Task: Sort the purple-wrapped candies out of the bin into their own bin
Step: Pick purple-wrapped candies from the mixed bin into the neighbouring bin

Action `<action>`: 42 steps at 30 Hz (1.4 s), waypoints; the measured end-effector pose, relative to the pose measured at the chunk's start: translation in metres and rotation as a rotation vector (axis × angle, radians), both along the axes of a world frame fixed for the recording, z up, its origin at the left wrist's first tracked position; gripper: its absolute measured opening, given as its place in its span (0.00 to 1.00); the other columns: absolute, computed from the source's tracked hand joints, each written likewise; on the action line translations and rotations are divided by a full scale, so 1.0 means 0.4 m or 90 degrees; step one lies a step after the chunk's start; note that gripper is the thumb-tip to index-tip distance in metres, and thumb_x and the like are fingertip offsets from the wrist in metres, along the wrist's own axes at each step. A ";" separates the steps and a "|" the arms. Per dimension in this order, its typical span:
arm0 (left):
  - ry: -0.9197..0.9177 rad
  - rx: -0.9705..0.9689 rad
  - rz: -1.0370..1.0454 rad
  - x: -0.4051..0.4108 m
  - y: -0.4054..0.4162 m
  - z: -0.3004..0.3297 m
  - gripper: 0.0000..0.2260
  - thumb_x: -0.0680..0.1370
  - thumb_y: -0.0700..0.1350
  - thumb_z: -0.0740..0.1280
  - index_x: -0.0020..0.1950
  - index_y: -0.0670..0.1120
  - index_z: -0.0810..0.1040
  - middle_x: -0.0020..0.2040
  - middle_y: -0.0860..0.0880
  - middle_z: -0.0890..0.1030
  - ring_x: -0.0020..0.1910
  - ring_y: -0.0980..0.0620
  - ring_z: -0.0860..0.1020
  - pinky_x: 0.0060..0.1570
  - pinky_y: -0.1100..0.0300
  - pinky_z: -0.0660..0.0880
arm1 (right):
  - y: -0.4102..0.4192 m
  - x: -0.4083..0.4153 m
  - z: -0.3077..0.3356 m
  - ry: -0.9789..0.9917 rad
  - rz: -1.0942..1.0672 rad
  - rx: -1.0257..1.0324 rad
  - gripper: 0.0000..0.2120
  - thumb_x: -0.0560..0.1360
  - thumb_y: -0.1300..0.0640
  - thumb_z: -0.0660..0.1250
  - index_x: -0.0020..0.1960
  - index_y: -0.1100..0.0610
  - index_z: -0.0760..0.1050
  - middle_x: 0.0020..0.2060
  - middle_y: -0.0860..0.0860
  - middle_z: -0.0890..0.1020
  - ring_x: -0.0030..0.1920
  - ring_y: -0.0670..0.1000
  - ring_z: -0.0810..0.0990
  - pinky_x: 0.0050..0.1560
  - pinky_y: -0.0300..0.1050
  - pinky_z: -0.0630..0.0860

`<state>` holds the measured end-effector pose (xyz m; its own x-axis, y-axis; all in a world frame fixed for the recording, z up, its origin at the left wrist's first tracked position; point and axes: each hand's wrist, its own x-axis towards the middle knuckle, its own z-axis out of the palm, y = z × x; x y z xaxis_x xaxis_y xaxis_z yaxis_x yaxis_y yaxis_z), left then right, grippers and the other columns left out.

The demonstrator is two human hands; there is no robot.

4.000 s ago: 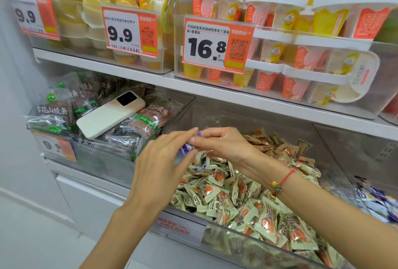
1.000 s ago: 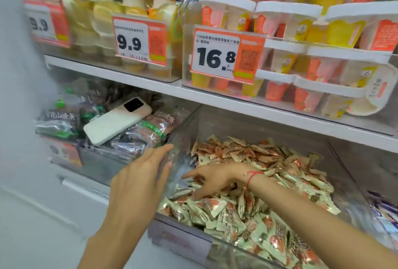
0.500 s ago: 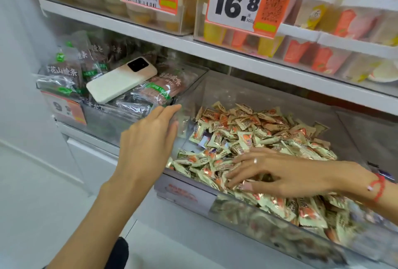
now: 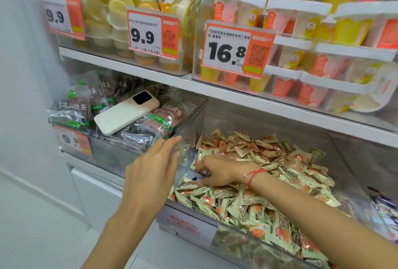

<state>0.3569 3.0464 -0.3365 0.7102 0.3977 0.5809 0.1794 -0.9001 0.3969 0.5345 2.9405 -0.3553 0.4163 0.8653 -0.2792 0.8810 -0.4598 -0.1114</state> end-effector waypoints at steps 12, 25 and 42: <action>-0.047 0.001 -0.004 0.005 0.003 0.003 0.17 0.80 0.53 0.59 0.67 0.50 0.74 0.61 0.55 0.76 0.60 0.54 0.72 0.49 0.61 0.72 | -0.071 -0.033 0.094 0.193 -0.085 0.320 0.04 0.70 0.53 0.75 0.38 0.52 0.82 0.36 0.48 0.84 0.39 0.46 0.82 0.47 0.47 0.80; -0.179 -0.170 -0.029 -0.010 -0.022 0.034 0.09 0.76 0.51 0.67 0.56 0.57 0.79 0.47 0.64 0.76 0.46 0.58 0.75 0.40 0.59 0.71 | -0.053 -0.033 0.114 0.046 -0.190 0.224 0.08 0.78 0.54 0.65 0.52 0.53 0.82 0.51 0.47 0.84 0.32 0.40 0.75 0.44 0.40 0.77; -0.164 -0.201 -0.088 -0.016 -0.037 0.046 0.11 0.77 0.55 0.63 0.58 0.59 0.78 0.47 0.61 0.78 0.48 0.58 0.75 0.43 0.60 0.71 | -0.186 -0.144 0.141 0.275 -0.294 0.490 0.12 0.73 0.47 0.70 0.53 0.51 0.82 0.47 0.44 0.84 0.47 0.43 0.82 0.48 0.38 0.80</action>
